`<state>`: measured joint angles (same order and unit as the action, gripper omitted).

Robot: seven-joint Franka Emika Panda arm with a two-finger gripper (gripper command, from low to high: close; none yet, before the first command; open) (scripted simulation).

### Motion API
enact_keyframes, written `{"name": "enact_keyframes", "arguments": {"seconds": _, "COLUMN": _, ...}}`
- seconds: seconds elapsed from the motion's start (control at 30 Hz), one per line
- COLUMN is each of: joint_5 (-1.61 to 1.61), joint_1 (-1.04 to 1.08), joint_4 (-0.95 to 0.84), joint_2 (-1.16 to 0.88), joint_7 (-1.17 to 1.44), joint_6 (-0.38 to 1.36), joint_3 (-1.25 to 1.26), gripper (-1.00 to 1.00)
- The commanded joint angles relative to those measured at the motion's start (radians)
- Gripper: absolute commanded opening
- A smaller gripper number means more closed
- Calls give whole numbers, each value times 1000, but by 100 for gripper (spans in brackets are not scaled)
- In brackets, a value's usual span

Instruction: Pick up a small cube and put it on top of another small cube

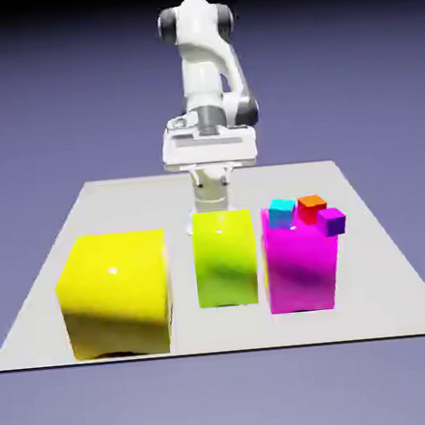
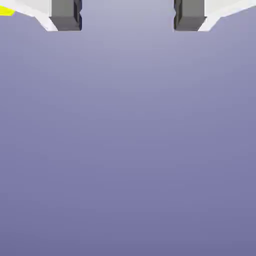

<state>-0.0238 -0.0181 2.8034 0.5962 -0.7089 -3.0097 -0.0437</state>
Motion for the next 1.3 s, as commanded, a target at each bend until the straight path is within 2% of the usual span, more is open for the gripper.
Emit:
{"name": "enact_keyframes", "arguments": {"seconds": 0.0, "joint_5": -20, "joint_1": -5, "joint_4": -5, "joint_2": 22, "joint_7": 27, "joint_6": 23, "joint_3": -36, "gripper": 0}}
{"name": "enact_keyframes", "arguments": {"seconds": 1.27, "joint_5": -768, "joint_1": -198, "joint_4": -213, "joint_2": 846, "joint_7": 1040, "joint_6": 881, "joint_3": -1413, "gripper": 0}}
